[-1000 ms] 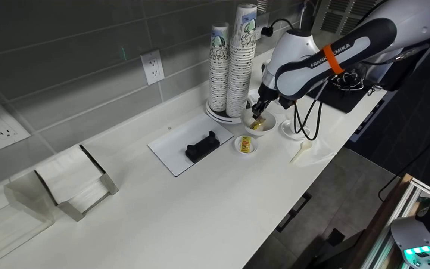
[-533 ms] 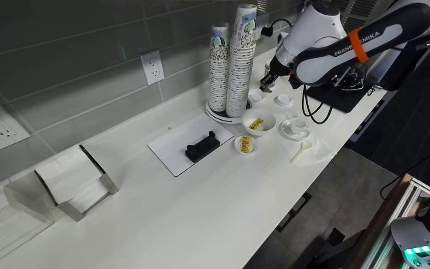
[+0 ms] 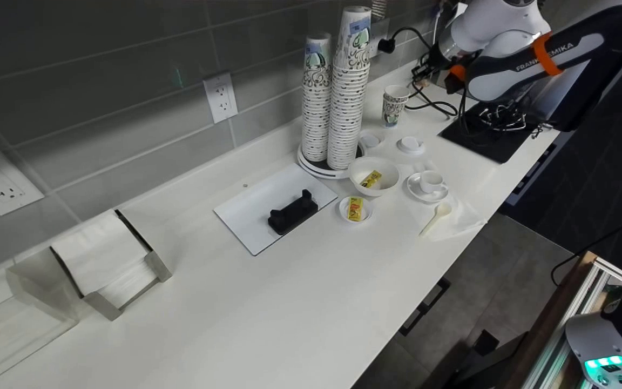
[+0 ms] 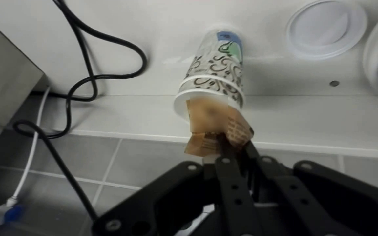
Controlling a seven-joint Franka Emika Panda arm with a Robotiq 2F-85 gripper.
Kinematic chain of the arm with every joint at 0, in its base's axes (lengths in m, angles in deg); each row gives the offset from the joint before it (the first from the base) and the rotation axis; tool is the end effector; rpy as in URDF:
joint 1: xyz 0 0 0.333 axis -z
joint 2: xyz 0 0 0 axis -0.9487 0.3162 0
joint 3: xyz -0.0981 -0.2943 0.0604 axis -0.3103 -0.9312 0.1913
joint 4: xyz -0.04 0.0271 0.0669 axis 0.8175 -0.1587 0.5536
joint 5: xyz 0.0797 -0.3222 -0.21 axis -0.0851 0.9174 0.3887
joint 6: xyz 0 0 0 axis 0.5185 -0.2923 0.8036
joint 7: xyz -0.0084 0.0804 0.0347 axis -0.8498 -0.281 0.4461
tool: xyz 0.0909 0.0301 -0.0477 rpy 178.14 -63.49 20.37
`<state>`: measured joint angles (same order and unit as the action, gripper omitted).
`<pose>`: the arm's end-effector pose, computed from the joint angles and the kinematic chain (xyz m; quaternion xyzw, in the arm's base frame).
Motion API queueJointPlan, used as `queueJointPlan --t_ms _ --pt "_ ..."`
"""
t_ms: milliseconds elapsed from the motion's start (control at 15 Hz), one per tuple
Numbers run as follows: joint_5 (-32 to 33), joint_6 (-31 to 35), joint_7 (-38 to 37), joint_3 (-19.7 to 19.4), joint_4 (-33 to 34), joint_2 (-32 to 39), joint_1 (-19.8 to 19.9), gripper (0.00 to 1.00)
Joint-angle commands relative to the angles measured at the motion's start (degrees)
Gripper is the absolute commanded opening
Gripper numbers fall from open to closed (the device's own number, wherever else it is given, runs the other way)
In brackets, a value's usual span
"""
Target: Put the brown sachets from the white bowl in the two stacked coffee cups on the right.
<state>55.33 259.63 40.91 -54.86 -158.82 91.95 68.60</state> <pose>0.6094 -0.1434 0.4063 0.9285 -0.0661 0.3300 0.1569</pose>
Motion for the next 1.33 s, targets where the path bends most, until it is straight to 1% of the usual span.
queueJointPlan --t_ms 0,67,200,333,467,533,600,667,733,867,933,1000,1067,1133,1200,1267 --pt "1.99 2.04 -5.76 -3.12 5.61 5.09 -1.29 0.02" --pt "1.85 3.49 -5.92 -3.4 6.52 6.41 -1.28 0.02" --pt "-0.17 5.79 -4.06 -1.8 8.06 8.99 -0.16 0.02" --pt "-0.43 7.1 -4.55 -2.11 11.09 12.43 -0.26 0.02" --pt "-1.21 6.86 -4.72 -1.89 13.94 15.11 0.01 0.02" --pt "-1.07 6.57 -5.48 -2.74 15.37 16.22 -0.42 0.02" --pt "-1.48 6.34 -5.49 -2.3 16.47 17.13 0.04 0.02" --pt "-1.12 6.16 -6.26 -3.25 17.87 18.29 -0.42 0.02" --pt "-1.75 6.73 -5.29 -1.68 18.46 18.9 0.93 0.02" --pt "-1.22 6.4 -6.24 -3.19 20.9 21.03 0.2 0.02" --pt "-1.39 5.86 -6.53 -3.35 21.88 21.88 0.2 0.02" --pt "-1.23 4.89 -7.64 -4.77 23.0 22.8 -0.6 0.02" --pt "-1.95 4.46 -7.5 -3.81 23.41 23.14 0.24 0.02" --pt "-2.15 4.38 -7.5 -3.49 23.93 23.66 0.67 0.17" --pt "-2.27 4.1 -7.53 -3.3 24.39 24.04 0.93 0.36" --pt "-2.55 3.86 -7.29 -2.68 24.7 24.38 1.42 0.43"
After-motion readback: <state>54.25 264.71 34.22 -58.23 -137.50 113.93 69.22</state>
